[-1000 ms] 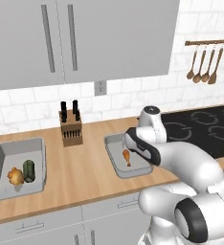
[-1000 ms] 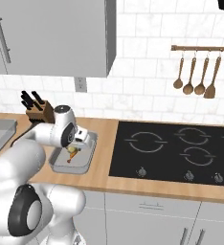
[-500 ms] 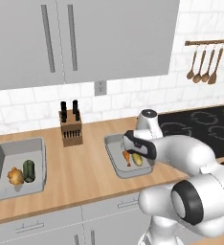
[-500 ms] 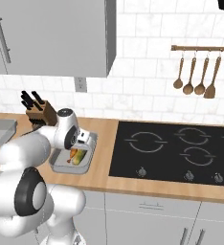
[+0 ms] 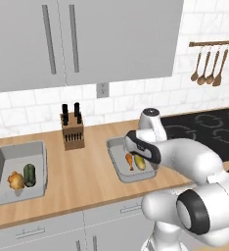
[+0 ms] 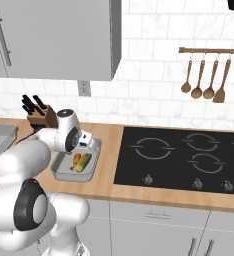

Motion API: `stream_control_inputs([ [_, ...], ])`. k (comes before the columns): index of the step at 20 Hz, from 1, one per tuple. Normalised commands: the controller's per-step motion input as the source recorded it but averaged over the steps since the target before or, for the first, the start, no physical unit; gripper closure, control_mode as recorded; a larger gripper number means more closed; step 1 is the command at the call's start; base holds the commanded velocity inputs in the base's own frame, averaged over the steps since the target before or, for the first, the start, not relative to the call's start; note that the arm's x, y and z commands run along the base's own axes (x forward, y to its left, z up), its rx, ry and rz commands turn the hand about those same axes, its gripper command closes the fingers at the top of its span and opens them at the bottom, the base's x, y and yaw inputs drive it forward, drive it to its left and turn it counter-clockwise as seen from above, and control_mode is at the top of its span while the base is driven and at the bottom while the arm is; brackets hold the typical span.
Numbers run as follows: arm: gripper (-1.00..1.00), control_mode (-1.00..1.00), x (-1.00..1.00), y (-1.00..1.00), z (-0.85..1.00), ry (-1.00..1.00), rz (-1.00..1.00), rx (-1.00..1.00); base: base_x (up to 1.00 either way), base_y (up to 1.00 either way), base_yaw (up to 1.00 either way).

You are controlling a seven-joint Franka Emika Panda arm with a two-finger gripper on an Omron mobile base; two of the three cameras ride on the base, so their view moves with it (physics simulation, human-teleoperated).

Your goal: Place one cucumber and one chicken drumstick in each tupperware on the nearby counter, to pack two identical lunches.

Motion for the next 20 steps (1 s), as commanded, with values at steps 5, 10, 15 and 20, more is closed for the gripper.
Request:
stream_control_inputs([
  [5,-1.00,-1.00,-0.96,0.06,0.61,-0.12,0.05,0.00,0.00,0.00,0.00],
  [10,-1.00,-1.00,-0.74,0.72,0.94,-0.06,0.15,0.00,0.00,0.00,0.00],
  [15,-1.00,-1.00,-0.72,0.94,0.81,0.00,0.15,0.00,0.00,0.00,0.00],
  [20,-1.00,-1.00,-0.93,0.65,0.40,-0.08,0.15,0.00,0.00,0.00,0.00],
])
